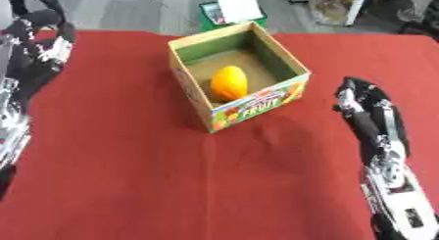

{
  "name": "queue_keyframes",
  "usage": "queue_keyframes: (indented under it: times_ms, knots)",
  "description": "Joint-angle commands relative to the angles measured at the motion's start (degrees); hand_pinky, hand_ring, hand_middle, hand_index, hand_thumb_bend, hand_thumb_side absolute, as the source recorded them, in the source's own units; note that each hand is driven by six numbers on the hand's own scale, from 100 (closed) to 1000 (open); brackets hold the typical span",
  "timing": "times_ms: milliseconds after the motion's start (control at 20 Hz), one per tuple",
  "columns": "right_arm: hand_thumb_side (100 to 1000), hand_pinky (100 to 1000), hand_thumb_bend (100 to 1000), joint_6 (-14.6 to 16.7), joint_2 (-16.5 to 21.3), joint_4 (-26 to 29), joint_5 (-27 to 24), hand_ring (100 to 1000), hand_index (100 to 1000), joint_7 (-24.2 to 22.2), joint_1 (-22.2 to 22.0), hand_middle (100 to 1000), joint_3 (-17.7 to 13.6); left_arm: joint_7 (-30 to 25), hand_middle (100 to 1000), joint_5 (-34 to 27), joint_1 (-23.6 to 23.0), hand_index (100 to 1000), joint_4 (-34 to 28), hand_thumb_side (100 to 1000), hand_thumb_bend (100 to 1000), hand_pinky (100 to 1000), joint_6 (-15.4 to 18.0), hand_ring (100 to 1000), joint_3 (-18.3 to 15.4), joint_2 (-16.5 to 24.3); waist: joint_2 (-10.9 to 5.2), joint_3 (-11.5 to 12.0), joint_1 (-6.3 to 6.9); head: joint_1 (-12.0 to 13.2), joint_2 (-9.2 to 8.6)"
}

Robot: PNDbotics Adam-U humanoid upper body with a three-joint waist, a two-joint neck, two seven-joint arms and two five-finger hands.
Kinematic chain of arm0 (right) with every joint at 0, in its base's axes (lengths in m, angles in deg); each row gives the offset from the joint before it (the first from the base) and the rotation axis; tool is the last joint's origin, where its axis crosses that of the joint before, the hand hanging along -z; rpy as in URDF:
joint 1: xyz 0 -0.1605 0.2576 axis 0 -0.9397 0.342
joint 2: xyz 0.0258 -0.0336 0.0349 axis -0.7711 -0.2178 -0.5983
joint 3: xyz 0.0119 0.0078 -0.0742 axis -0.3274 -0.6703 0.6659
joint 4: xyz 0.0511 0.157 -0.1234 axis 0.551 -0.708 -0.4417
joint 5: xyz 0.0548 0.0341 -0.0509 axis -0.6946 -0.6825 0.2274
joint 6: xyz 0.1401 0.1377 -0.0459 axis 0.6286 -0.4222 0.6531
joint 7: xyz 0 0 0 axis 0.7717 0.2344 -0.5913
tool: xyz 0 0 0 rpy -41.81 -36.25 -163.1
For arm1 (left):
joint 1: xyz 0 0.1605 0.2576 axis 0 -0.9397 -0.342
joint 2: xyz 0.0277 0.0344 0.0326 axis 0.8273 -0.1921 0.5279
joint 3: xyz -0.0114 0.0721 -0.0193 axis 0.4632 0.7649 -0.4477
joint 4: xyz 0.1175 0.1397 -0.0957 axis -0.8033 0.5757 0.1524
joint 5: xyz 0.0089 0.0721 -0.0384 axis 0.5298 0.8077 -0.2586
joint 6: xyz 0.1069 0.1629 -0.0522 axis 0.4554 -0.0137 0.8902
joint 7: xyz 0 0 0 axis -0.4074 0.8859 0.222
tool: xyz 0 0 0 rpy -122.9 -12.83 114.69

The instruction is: Pick up objects on the table and place them in the box.

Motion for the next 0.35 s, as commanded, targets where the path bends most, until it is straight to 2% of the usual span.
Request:
queue_keyframes:
  times_ms: [50, 350]
  knots:
    - [409, 627, 100, 0.11, 1.16, 0.93, -0.32, 721, 739, 0.32, 0.43, 608, -0.52, -0.02, 815, -1.10, -0.86, 739, -2.21, 424, 318, 833, 0.97, 960, -1.45, 0.81, -0.99, 0.14, 0.03, -0.22, 0.25]
    - [408, 627, 100, 0.22, 1.12, 0.99, -0.40, 720, 738, 0.55, 0.43, 607, -0.58, -0.17, 806, -1.77, -3.73, 734, -3.19, 428, 309, 833, 1.15, 955, -1.91, 0.54, -0.82, 0.21, -0.04, -0.16, 0.33]
